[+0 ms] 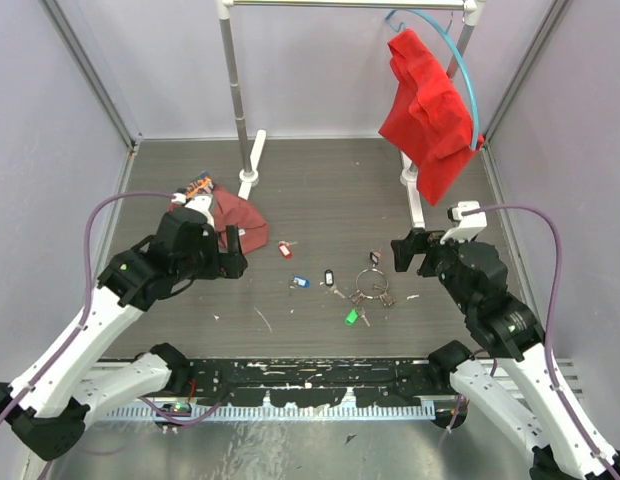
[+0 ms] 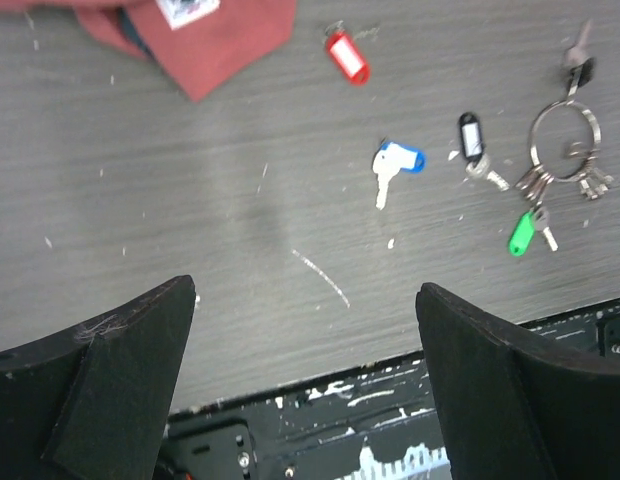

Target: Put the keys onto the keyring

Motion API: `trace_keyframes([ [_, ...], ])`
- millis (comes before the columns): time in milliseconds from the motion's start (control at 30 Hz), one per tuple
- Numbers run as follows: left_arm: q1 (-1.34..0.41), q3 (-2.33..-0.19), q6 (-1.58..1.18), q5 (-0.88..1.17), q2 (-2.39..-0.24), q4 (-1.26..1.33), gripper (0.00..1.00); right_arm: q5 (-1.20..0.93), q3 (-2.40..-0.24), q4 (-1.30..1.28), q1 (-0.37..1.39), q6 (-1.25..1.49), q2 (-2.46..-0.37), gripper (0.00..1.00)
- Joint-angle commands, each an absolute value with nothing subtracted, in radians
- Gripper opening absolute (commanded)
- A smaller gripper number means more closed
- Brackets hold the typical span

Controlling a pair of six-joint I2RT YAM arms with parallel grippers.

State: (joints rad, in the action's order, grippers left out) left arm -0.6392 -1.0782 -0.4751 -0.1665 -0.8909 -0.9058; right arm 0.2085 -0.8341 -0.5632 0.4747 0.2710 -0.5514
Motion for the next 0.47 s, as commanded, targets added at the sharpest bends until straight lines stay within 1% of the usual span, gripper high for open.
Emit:
trace_keyframes([
  [0, -0.636, -1.049, -0.589, -0.191, -0.913, -0.998, 0.98, 0.195, -0.837, -0.539, 0.472, 0.263, -0.486, 1.00],
  [100, -0.636, -0.994, -0.606, -0.239, -0.865, -0.952, 0.98, 0.187, -0.833, -0.538, 0.473, 0.257, -0.471, 1.00],
  [233, -0.637, -0.900, -0.547, -0.265, -0.773, -0.861, 0.98, 0.192, -0.821, -0.544, 0.473, 0.252, -0.461, 1.00],
  [433, -0.637, -0.887, -0.492, -0.296, -0.799, -0.861, 0.98, 0.193, -0.807, -0.536, 0.474, 0.239, -0.454, 1.00],
])
